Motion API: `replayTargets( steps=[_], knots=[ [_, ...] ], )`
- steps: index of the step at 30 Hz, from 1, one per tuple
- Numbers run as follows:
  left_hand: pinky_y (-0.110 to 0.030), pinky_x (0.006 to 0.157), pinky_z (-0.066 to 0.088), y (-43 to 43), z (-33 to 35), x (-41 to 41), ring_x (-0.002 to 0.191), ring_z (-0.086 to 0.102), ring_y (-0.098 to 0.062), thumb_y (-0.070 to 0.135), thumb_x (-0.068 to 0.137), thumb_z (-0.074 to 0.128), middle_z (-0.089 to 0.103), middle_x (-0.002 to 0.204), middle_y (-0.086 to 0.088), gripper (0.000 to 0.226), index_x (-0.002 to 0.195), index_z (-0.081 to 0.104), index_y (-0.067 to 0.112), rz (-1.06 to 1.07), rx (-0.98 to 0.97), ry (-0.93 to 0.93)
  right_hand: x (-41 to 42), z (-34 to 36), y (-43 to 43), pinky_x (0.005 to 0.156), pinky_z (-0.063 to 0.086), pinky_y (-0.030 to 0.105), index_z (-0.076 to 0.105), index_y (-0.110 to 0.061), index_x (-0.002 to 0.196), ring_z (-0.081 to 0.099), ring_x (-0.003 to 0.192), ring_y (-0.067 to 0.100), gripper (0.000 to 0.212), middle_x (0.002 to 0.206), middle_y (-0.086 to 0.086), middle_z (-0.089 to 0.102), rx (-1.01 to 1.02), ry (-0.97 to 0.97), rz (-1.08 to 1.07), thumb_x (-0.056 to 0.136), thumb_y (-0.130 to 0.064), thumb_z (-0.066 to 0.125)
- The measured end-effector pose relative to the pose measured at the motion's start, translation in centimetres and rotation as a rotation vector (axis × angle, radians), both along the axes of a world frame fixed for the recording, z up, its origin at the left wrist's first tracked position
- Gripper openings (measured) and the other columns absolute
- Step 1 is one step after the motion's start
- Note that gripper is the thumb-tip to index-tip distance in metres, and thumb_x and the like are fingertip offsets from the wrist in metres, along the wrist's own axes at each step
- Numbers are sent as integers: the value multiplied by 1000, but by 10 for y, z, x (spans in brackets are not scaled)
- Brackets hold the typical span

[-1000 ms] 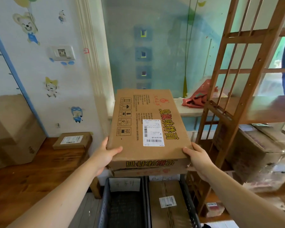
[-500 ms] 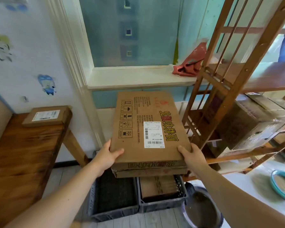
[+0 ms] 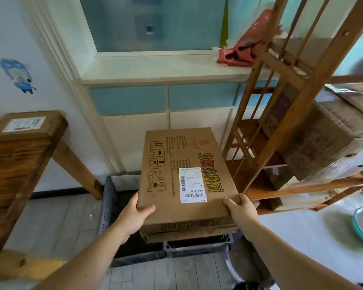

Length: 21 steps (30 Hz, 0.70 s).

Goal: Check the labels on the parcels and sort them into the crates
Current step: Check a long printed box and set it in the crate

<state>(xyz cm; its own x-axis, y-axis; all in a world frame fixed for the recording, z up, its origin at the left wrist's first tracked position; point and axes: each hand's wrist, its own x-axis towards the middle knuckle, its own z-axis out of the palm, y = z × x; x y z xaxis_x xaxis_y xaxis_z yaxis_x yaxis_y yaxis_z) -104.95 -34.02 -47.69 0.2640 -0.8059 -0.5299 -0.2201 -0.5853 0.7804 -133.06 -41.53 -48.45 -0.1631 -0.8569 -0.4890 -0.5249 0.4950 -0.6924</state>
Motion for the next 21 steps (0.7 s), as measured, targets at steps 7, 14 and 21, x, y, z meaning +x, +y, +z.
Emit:
replayTargets(
  steps=[7, 14, 21],
  knots=[
    [-47, 111, 36, -6, -76, -15, 127, 47, -22, 31, 92, 65, 50, 142, 1, 76, 154, 21, 31, 11, 90, 7, -19, -74, -7, 63, 49, 23, 41, -21, 141, 59, 94, 16, 49, 110, -1, 55, 49, 6, -8, 98, -39, 55],
    [-48, 109, 41, -15, -142, -24, 125, 50, -21, 34, 91, 66, 50, 143, 2, 81, 155, 17, 32, 9, 172, 7, -30, -144, -12, 70, 53, 28, 44, -19, 134, 62, 94, 18, 41, 112, 2, 60, 100, -16, -43, 98, -33, 56],
    [-45, 108, 42, -29, -198, -33, 124, 50, -21, 31, 93, 64, 51, 141, 2, 75, 154, 21, 31, -3, 201, 19, -36, -203, -25, 58, 44, 25, 46, -21, 136, 58, 81, 10, 43, 108, 1, 60, 107, 65, -24, 96, -34, 57]
  ],
)
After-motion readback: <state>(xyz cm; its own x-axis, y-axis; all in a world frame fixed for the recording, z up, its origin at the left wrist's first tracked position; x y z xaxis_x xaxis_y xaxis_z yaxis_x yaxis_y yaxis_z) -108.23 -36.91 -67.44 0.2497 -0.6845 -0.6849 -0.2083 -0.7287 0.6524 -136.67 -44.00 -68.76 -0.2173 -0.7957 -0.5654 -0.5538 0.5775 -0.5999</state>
